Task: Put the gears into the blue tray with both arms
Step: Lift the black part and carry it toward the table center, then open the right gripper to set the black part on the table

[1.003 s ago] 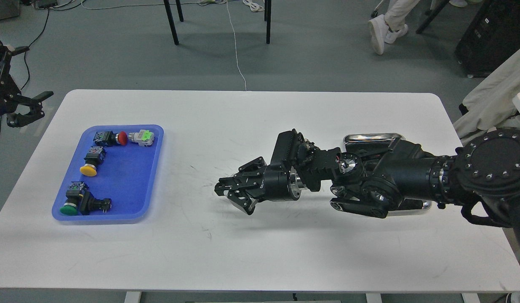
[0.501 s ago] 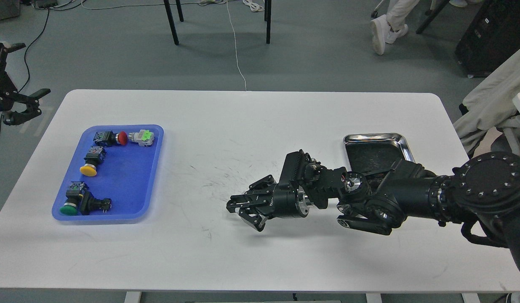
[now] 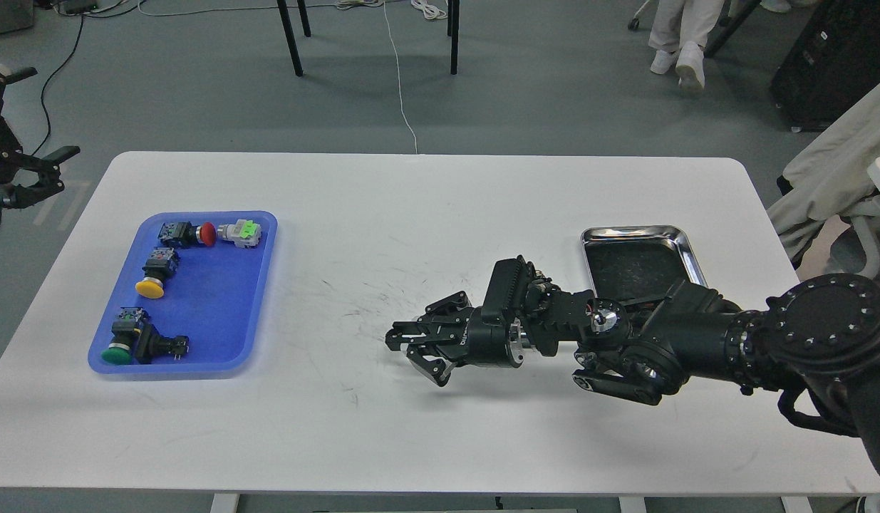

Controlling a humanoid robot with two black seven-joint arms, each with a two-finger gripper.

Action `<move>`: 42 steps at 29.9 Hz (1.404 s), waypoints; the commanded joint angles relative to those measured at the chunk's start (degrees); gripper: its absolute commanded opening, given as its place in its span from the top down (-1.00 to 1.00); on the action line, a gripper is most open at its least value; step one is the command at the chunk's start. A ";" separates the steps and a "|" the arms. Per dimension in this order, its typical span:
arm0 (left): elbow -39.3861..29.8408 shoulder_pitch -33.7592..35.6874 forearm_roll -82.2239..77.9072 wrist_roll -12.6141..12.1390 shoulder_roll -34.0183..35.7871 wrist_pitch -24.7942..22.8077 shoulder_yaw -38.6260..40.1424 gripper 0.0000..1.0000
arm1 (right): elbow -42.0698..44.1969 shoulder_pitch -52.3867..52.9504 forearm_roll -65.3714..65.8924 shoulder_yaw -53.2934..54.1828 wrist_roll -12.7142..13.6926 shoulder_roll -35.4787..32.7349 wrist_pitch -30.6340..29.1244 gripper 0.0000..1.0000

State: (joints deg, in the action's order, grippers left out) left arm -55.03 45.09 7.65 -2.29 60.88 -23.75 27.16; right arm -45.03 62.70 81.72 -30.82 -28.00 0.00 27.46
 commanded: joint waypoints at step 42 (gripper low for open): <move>0.27 -0.26 3.87 -1.67 4.95 -4.25 0.26 -0.98 | 3.55 -0.22 -0.76 16.84 0.00 0.00 0.54 -0.52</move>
State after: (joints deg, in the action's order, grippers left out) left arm -55.72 44.96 11.57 -3.36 65.46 -26.98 27.67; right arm -41.79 60.73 83.63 -15.89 -28.00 0.00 28.00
